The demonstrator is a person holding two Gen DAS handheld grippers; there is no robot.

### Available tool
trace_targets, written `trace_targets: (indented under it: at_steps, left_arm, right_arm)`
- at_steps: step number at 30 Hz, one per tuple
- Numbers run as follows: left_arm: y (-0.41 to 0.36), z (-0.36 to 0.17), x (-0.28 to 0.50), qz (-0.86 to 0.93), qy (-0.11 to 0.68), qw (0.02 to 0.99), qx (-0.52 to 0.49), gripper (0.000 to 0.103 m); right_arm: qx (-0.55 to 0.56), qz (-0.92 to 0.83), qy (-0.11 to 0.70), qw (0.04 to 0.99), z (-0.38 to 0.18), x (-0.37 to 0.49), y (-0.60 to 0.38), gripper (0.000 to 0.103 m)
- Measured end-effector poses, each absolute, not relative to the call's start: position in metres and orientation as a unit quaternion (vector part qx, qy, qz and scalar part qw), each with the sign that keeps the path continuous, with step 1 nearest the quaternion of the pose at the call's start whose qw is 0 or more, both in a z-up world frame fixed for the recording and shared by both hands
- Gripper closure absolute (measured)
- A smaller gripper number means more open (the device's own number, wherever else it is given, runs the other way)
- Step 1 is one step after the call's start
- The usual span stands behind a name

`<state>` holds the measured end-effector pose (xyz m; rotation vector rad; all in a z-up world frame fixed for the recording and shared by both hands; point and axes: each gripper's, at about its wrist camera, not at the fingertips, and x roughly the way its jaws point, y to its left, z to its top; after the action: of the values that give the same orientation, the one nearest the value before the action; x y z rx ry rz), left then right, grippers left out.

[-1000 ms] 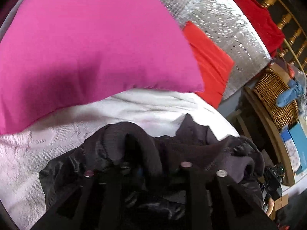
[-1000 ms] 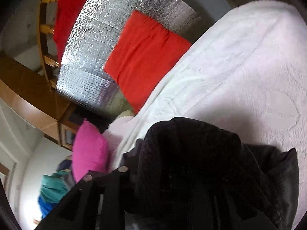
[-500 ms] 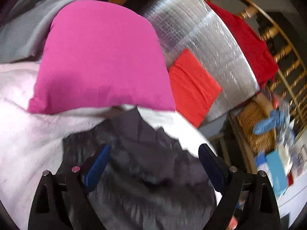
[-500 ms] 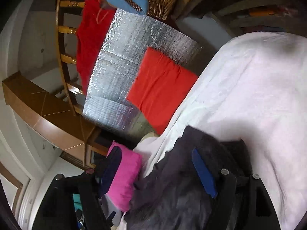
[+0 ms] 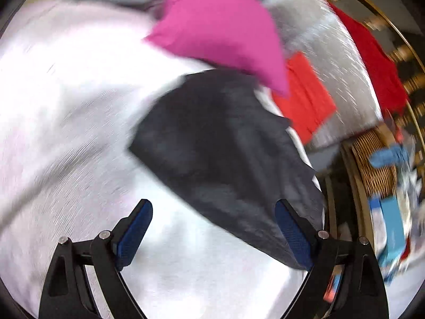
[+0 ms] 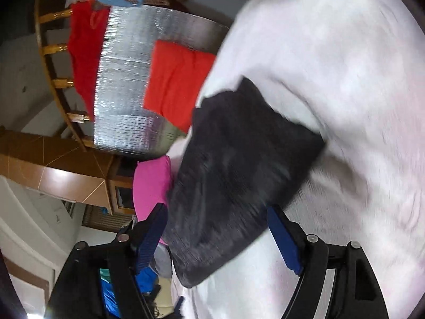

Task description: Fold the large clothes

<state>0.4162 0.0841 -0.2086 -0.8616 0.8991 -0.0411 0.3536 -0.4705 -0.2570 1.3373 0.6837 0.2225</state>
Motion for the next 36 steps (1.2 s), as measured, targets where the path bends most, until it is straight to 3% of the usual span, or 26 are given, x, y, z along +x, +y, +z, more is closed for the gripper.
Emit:
trace_targets:
  at_steps: [6,17,18,20,23,26,36]
  left_arm:
    - [0.104,-0.245,0.445,0.009,0.426,0.777,-0.464,0.010]
    - [0.113,-0.251,0.490,-0.004,0.384,0.783,-0.488,0.010]
    - [0.114,-0.253,0.491,-0.004,0.383,0.787,-0.484,0.012]
    - [0.113,-0.251,0.493,0.008,0.384,0.798,-0.465,0.043]
    - [0.114,-0.248,0.489,0.001,0.388,0.804,-0.450,0.057]
    - [0.114,-0.236,0.482,0.000,0.383,0.820,-0.426,0.066]
    - [0.122,-0.214,0.400,-0.050,0.428,0.826,-0.365,0.069]
  right_arm:
    - [0.598,0.056,0.328,0.729,-0.282,0.376,-0.465,0.023]
    - [0.587,0.023,0.305,0.750,-0.291,0.436,-0.461,0.023]
    - [0.582,0.016,0.304,0.754,-0.291,0.438,-0.460,0.034]
    - [0.587,0.015,0.308,0.749,-0.295,0.441,-0.460,0.057]
    - [0.592,0.020,0.300,0.748,-0.290,0.438,-0.461,0.068]
    - [0.564,0.024,0.296,0.771,-0.271,0.429,-0.459,0.072]
    - [0.538,0.040,0.331,0.774,-0.254,0.350,-0.469,0.073]
